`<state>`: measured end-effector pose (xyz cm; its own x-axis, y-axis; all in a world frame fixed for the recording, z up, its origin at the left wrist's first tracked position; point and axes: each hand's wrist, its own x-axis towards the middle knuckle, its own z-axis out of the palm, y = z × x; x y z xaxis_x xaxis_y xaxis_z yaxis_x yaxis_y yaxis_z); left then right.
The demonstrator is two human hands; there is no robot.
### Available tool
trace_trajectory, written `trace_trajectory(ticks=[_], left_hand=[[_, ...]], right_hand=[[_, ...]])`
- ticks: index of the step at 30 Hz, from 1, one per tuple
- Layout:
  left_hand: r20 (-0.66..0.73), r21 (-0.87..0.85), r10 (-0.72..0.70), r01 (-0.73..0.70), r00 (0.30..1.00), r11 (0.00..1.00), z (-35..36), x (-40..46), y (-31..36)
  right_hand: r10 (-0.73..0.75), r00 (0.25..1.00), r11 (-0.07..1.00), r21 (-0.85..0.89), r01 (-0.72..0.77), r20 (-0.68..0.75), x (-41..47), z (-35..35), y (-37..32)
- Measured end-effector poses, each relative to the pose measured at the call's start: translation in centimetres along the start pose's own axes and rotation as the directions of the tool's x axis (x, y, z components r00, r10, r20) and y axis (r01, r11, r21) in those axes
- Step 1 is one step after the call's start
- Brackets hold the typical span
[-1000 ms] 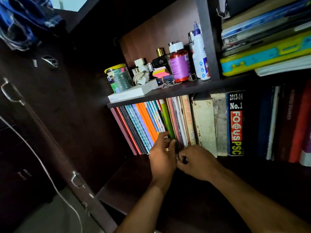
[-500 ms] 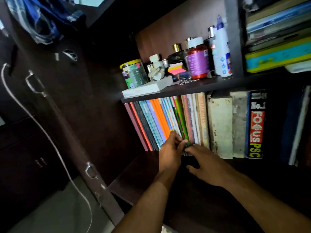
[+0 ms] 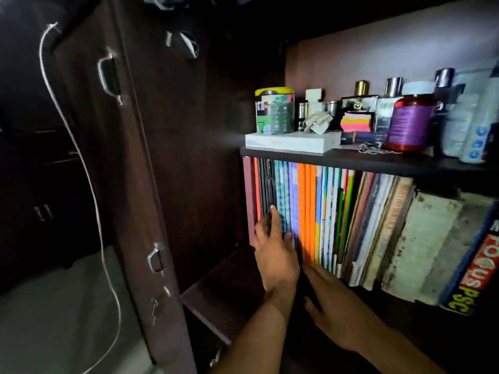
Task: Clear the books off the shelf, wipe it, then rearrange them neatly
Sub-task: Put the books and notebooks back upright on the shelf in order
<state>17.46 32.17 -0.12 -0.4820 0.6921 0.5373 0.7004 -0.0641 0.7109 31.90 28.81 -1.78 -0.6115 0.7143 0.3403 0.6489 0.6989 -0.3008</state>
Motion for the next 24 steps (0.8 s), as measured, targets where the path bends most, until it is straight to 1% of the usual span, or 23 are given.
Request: trace_trajectory(ticks=[2, 4, 6, 7, 9, 11, 12, 14, 15, 17, 20, 22, 24], left_hand=[[0.033, 0.076, -0.001, -0.001, 0.999, 0.997, 0.2, 0.5, 0.1], [0.086, 0.17, -0.025, 0.01, 0.996, 0.985, 0.6, 0.8, 0.2], [0.129, 0.231, -0.073, 0.042, 0.989, 0.972, 0.8, 0.9, 0.3], [0.145, 0.236, -0.08, 0.044, 0.986, 0.971, 1.0, 0.9, 0.3], [0.132, 0.197, -0.041, 0.014, 0.99, 0.98, 0.8, 0.8, 0.5], [0.041, 0.124, 0.079, -0.084, 0.996, 0.989, 0.7, 1.0, 0.4], [0.027, 0.083, 0.123, -0.125, 0.992, 0.989, 0.8, 1.3, 0.1], [0.072, 0.032, 0.161, -0.164, 0.984, 0.986, 1.2, 1.8, -0.1], [0.101, 0.058, 0.152, -0.158, 0.983, 0.986, 1.4, 2.0, -0.2], [0.134, 0.206, 0.101, -0.127, 0.986, 0.97, 1.4, 2.1, -0.2], [0.146, 0.395, 0.083, -0.135, 0.986, 0.909, 1.4, 2.3, -0.9], [0.148, 0.465, 0.107, -0.165, 0.983, 0.87, 1.6, 2.9, -1.6], [0.186, 0.501, 0.086, -0.17, 0.979, 0.849, 1.7, 3.3, -1.9]], right_hand=[[0.002, 0.998, 0.999, -0.036, -0.005, -0.058, 2.1, 0.7, -0.5], [0.035, 0.993, 0.998, -0.051, -0.04, -0.108, 3.3, 1.1, -1.2], [0.038, 0.992, 0.999, -0.026, -0.042, -0.116, 3.6, 1.4, -1.1], [0.036, 0.991, 0.999, -0.005, -0.037, -0.126, 3.8, 1.6, -0.9], [0.027, 0.989, 1.0, 0.004, -0.027, -0.147, 4.0, 1.7, -0.3], [0.029, 0.987, 0.999, -0.013, -0.031, -0.156, 4.3, 1.6, -0.2], [0.033, 0.987, 0.999, -0.012, -0.036, -0.157, 4.4, 1.7, -0.2], [0.034, 0.986, 0.999, -0.01, -0.036, -0.165, 4.6, 1.7, -0.1], [0.04, 0.984, 0.999, -0.012, -0.042, -0.172, 4.7, 1.8, -0.2], [0.078, 0.978, 0.996, -0.019, -0.083, -0.192, 5.0, 1.8, -0.7], [0.154, 0.958, 0.986, -0.023, -0.164, -0.243, 5.3, 2.1, -1.8], [0.177, 0.948, 0.983, 0.007, -0.181, -0.263, 5.4, 2.3, -2.2], [0.175, 0.945, 0.984, 0.065, -0.164, -0.275, 5.4, 2.3, -2.1]])
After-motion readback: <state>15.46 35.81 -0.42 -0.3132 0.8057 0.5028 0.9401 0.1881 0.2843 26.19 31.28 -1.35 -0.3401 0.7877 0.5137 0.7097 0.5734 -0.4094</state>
